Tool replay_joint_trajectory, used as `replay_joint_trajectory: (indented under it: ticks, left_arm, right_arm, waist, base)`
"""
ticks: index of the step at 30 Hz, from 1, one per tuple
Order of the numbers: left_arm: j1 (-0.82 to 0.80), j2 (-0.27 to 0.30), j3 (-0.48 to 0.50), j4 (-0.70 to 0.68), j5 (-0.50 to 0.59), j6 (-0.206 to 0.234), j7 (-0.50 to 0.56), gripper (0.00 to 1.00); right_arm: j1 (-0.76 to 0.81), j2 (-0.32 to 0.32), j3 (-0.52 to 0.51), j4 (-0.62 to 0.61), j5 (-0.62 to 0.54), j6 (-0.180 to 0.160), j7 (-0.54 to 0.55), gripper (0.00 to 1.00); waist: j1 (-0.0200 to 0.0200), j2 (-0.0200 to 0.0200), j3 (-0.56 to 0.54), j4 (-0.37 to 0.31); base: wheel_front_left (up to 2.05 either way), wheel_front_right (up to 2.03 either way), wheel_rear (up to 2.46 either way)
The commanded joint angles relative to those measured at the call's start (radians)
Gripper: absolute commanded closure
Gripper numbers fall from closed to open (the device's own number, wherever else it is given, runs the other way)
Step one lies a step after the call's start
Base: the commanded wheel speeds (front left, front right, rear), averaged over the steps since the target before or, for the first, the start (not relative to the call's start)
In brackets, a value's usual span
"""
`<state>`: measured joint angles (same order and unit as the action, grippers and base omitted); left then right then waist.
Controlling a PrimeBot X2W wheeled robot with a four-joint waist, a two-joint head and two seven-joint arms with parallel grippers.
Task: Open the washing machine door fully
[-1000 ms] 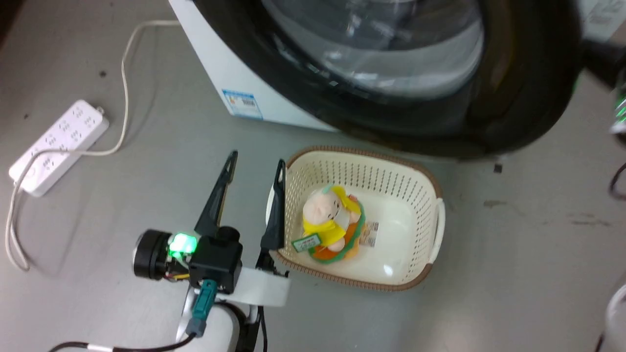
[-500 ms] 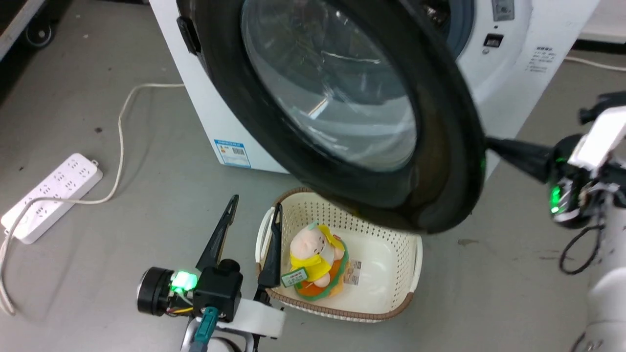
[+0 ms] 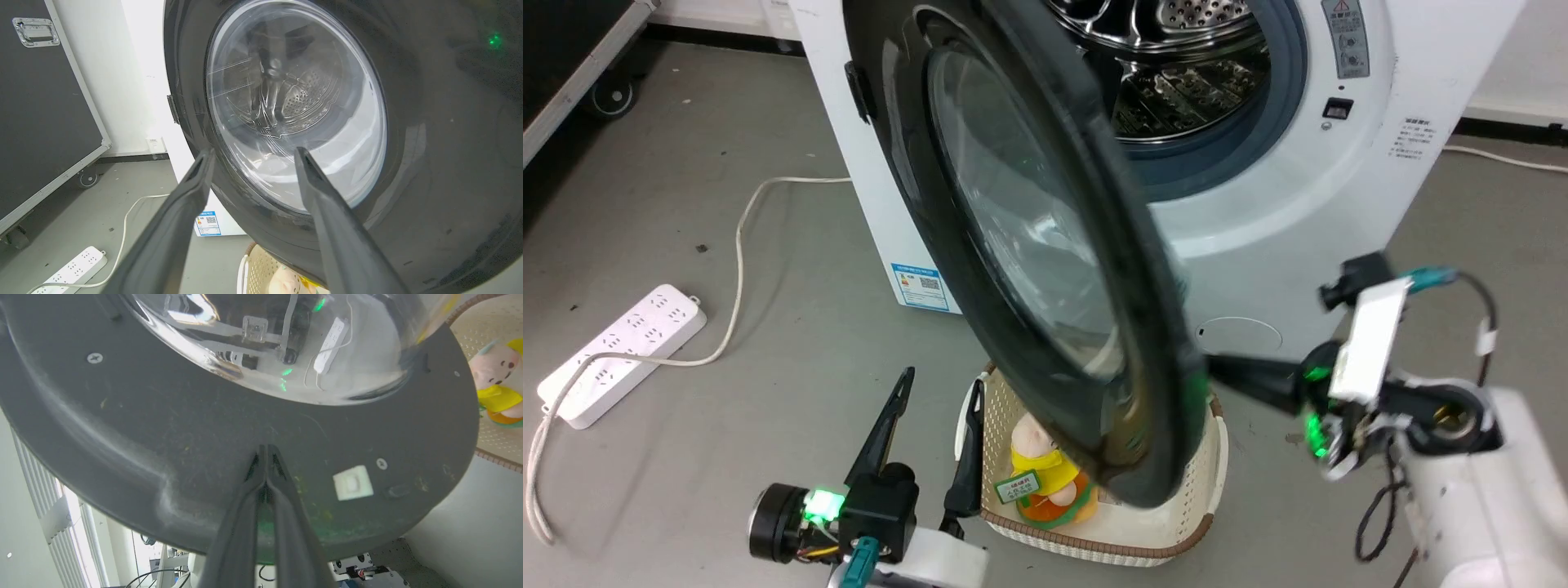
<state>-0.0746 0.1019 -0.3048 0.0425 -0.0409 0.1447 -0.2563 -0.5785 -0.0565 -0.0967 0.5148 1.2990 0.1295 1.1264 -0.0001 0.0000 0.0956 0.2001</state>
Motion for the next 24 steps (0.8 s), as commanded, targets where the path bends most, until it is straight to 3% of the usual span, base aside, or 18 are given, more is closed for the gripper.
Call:
replay_joint_trajectory:
  ticks: [1,8,15,16,20,21,24]
  left_arm:
    - [0.019,-0.004,0.006,0.003,-0.007,-0.006,-0.006,0.00]
    - [0.037,-0.010,0.019,0.000,-0.015,-0.016,-0.006,0.00]
    - [0.043,-0.016,0.036,-0.005,-0.022,-0.022,-0.006,0.00]
    - [0.045,-0.019,0.044,-0.006,-0.029,-0.025,-0.006,0.00]
    - [0.046,-0.024,0.054,-0.005,-0.039,-0.033,-0.006,0.00]
    - [0.046,-0.027,0.059,-0.004,-0.043,-0.038,-0.006,0.00]
    - [0.045,-0.030,0.065,-0.003,-0.047,-0.044,-0.006,0.00]
  right_arm:
    - [0.047,0.006,0.055,-0.030,0.036,0.001,-0.018,1.00]
    - [0.133,0.006,0.194,-0.114,0.091,0.001,-0.083,1.00]
    - [0.146,0.006,0.183,-0.144,0.063,0.001,-0.147,1.00]
    - [0.143,0.004,0.154,-0.162,0.024,0.001,-0.190,0.00]
    - [0.139,-0.013,0.117,-0.221,-0.055,0.001,-0.279,0.00]
    - [0.144,-0.034,0.102,-0.274,-0.118,0.001,-0.353,0.00]
    - [0.156,-0.059,0.096,-0.329,-0.182,0.001,-0.436,0.00]
  waist:
    - [0.0001,0.0000,-0.006,0.006]
    - [0.0001,0.0000,-0.016,0.020]
    - [0.0001,0.0000,-0.018,0.018]
    - [0.0001,0.0000,-0.020,0.011]
    - [0.0001,0.0000,-0.023,-0.005]
    - [0.0001,0.0000,-0.027,-0.017]
    - [0.0001,0.0000,-0.031,-0.030]
  base:
    - [0.00,0.00,0.00]
    - [0.00,0.00,0.00]
    - [0.00,0.00,0.00]
    - [0.00,0.00,0.00]
    - [0.00,0.00,0.00]
    - [0.00,0.00,0.00]
    - [0.00,0.00,0.00]
